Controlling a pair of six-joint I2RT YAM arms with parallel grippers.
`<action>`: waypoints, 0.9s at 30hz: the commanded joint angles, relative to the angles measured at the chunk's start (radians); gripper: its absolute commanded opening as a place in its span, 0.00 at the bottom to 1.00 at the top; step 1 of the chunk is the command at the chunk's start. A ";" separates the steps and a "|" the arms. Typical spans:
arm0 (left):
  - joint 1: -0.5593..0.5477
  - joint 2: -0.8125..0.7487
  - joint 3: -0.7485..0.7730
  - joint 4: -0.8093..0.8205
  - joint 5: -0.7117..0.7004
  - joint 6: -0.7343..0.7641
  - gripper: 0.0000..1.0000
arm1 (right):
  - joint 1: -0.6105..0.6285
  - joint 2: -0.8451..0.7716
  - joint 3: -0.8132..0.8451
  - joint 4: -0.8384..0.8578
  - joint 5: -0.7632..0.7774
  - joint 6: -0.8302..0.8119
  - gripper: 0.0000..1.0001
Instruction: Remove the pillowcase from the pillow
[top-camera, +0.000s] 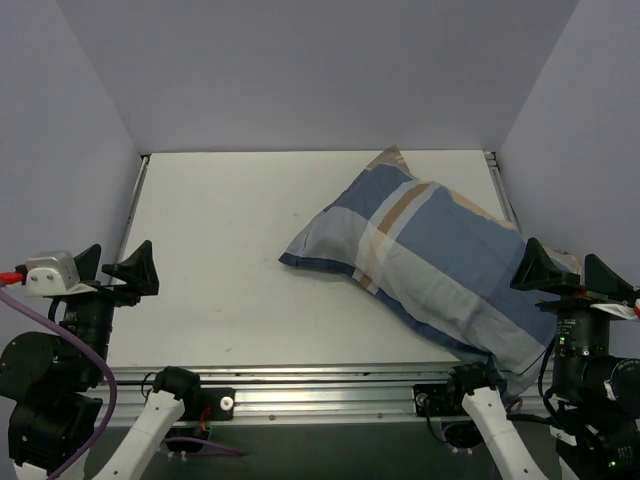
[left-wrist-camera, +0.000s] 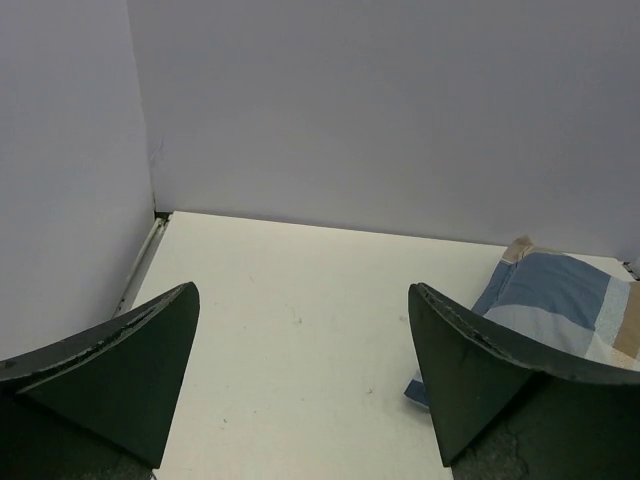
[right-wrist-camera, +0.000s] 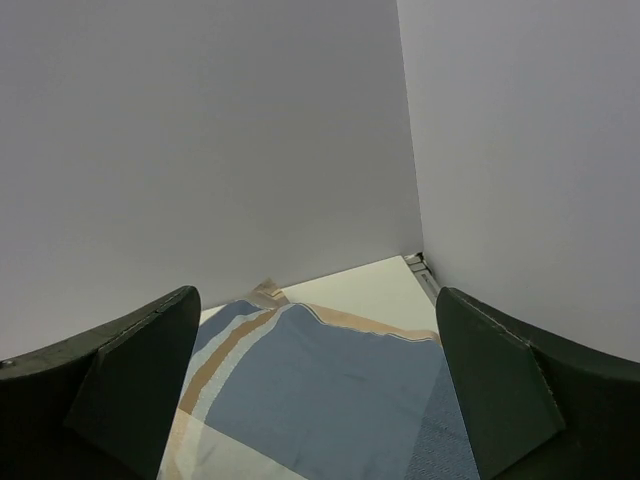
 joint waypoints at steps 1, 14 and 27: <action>-0.003 0.025 -0.011 -0.003 0.021 -0.010 0.94 | 0.007 0.000 -0.016 0.041 -0.030 -0.008 1.00; -0.003 0.123 -0.050 -0.067 0.074 -0.042 0.94 | 0.007 0.267 -0.008 -0.114 -0.251 0.035 1.00; -0.003 0.221 -0.254 0.019 0.147 -0.099 0.94 | 0.113 0.775 0.024 -0.352 -0.259 0.058 1.00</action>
